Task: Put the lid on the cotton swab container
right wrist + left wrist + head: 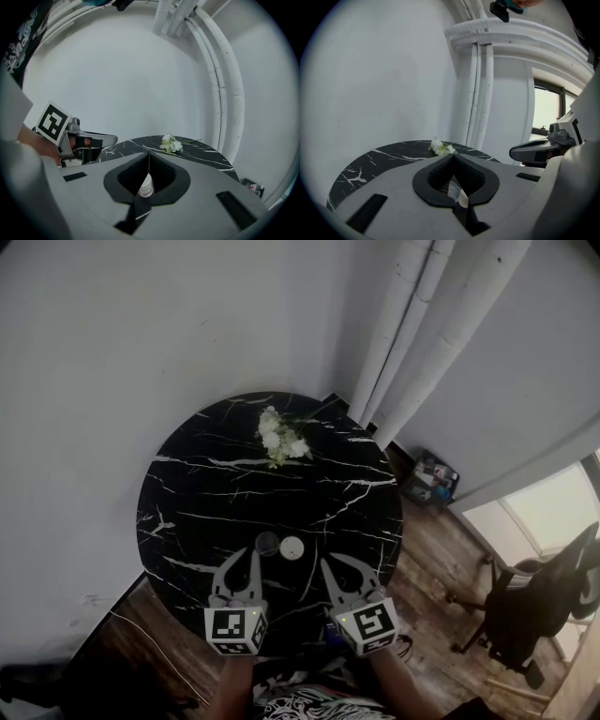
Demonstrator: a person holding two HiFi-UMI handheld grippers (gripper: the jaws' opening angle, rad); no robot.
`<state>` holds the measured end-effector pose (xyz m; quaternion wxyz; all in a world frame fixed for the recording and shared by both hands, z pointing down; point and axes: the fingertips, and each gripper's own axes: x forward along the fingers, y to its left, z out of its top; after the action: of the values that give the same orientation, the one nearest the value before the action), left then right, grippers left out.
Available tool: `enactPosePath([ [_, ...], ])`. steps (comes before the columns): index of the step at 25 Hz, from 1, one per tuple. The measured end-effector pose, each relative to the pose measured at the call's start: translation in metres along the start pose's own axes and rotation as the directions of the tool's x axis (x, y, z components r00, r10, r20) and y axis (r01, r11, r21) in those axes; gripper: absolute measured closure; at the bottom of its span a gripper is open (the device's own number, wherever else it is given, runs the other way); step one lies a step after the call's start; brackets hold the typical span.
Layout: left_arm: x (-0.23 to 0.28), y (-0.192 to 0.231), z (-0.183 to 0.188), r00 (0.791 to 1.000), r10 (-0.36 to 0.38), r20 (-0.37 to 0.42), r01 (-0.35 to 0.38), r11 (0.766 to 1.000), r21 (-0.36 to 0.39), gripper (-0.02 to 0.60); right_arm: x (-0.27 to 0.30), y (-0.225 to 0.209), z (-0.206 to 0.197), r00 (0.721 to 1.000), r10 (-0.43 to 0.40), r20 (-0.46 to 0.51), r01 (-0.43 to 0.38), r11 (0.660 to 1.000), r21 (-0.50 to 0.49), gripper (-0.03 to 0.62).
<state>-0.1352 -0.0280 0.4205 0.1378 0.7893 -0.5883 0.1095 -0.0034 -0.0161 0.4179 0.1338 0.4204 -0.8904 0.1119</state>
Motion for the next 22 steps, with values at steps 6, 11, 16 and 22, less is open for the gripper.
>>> enactPosePath([
  [6,0.008,0.004,-0.01,1.0,0.008,-0.023,-0.008,1.0,0.014,0.568,0.012,-0.001,-0.01,0.999,0.021,-0.035,-0.02,0.999,0.027,0.576],
  [11,0.016,0.006,-0.021,0.999,0.005,-0.039,-0.004,1.0,0.011,0.566,0.02,-0.001,-0.021,0.997,0.064,-0.046,-0.061,0.996,0.06,0.576],
  [16,0.019,0.009,-0.031,0.998,0.007,-0.069,-0.008,1.0,-0.005,0.566,0.03,0.003,-0.028,0.991,0.118,-0.061,-0.111,0.987,0.113,0.576],
  [22,0.023,0.017,-0.039,0.996,0.019,-0.086,-0.022,0.999,-0.035,0.566,0.043,0.006,-0.042,0.983,0.14,-0.119,-0.128,0.987,0.1,0.575],
])
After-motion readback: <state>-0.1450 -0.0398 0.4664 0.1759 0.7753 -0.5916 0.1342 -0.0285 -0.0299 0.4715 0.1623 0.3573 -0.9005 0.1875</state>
